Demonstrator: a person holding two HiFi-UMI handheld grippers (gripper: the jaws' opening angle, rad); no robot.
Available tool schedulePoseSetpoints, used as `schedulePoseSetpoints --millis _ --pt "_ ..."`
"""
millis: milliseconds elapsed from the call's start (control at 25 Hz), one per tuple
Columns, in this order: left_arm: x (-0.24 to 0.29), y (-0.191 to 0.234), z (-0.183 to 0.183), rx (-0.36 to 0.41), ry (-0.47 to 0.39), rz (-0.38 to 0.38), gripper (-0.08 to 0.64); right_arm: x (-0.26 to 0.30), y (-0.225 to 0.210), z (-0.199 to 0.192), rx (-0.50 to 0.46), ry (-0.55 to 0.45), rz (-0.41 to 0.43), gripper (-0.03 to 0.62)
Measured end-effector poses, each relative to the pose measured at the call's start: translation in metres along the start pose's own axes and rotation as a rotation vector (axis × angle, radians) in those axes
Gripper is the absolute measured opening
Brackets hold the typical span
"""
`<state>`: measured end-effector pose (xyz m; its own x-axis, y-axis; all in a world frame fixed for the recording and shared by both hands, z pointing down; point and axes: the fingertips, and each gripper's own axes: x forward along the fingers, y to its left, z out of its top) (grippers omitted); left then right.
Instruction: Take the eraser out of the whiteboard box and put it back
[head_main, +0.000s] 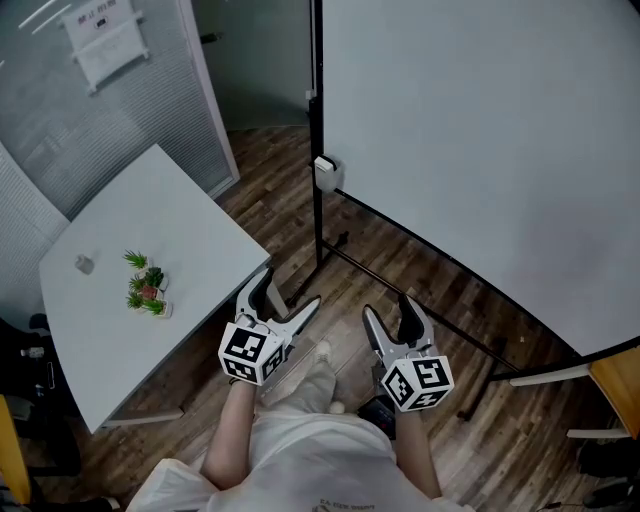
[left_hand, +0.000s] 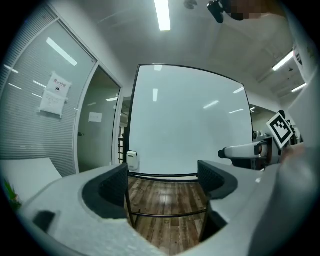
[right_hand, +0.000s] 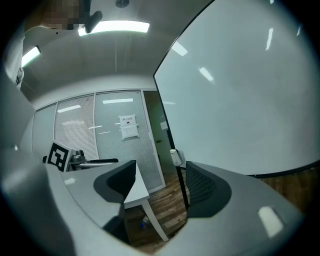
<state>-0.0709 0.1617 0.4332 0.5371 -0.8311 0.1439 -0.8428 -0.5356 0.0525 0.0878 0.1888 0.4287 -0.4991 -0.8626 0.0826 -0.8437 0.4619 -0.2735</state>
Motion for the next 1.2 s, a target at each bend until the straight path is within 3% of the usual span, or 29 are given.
schedulePoseSetpoints --millis 280,760,1200 --pt "0.066 0.028 -0.01 -0.044 0.031 -0.035 0.412 0.057 -0.036 -0.004 0.001 0.051 -0.012 0.316" --pt "0.188 0.128 0.006 -0.08 0.027 -0.054 0.399 0.199 -0.083 0.017 -0.027 0.104 -0.016 0.325" --pt "0.245 0.156 0.015 -0.075 0.016 -0.126 0.393 0.243 -0.099 0.03 -0.035 0.085 -0.064 0.327"
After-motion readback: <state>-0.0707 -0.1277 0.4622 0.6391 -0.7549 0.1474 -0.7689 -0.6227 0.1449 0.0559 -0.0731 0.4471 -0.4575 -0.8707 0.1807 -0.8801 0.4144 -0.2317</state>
